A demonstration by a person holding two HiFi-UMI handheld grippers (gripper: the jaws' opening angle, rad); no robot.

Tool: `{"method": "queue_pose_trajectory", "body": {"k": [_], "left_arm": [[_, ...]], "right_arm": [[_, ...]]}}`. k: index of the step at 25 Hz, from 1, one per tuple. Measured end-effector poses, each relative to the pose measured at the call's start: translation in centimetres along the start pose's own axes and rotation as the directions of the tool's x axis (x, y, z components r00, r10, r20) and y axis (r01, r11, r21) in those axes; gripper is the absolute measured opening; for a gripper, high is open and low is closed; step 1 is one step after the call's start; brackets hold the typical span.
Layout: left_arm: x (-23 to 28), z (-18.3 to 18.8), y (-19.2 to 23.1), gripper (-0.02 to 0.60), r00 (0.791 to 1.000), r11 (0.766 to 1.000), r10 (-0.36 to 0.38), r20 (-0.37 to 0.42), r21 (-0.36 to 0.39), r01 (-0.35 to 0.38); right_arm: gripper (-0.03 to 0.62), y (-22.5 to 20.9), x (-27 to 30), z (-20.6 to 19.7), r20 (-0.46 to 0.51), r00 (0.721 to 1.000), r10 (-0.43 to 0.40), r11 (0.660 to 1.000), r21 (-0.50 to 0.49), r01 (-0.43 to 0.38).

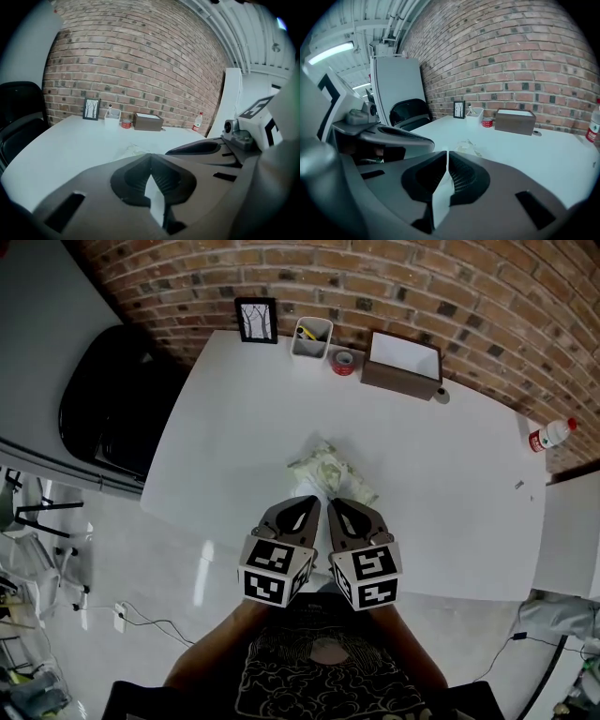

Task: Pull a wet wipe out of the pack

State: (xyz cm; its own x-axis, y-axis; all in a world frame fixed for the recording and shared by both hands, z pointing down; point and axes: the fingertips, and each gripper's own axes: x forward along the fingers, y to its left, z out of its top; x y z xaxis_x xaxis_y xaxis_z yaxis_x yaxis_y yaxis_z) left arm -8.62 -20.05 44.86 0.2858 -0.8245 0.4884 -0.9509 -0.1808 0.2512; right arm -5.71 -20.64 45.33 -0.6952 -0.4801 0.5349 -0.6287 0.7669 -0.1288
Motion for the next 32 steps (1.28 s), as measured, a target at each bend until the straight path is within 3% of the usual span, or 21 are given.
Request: {"method": "queue_pose_trajectory", "body": {"k": [14, 18, 20, 32], "left_arm": [[1.9, 1.1, 1.8, 0.012, 0.984, 0.977, -0.171, -0.058, 0.116, 0.177], [2.3, 1.2, 1.8, 0.012, 0.976, 0.967, -0.205, -0.069, 0.141, 0.213], [2.4, 1.1, 1.7, 0.012, 0.972, 0.962, -0.221, -0.079, 0.149, 0.231], [2.4, 0.8, 2.0, 0.012, 0.954, 0.941, -0.286, -0.094, 0.162, 0.298]], "right_arm": [[0.023, -1.3, 2.5, -0.3, -0.041, 0.976, -0.215, 0.976, 0.039, 0.216], [0.051, -1.5, 2.9, -0.6, -0.064, 0.967, -0.248, 0.967, 0.052, 0.251], [0.089, -1.6, 3.2, -0.8, -0.075, 0.963, -0.258, 0.963, 0.059, 0.263], [0.091, -2.9, 4.0, -1.6, -0.120, 0.923, -0.367, 0.925, 0.064, 0.376]]}}
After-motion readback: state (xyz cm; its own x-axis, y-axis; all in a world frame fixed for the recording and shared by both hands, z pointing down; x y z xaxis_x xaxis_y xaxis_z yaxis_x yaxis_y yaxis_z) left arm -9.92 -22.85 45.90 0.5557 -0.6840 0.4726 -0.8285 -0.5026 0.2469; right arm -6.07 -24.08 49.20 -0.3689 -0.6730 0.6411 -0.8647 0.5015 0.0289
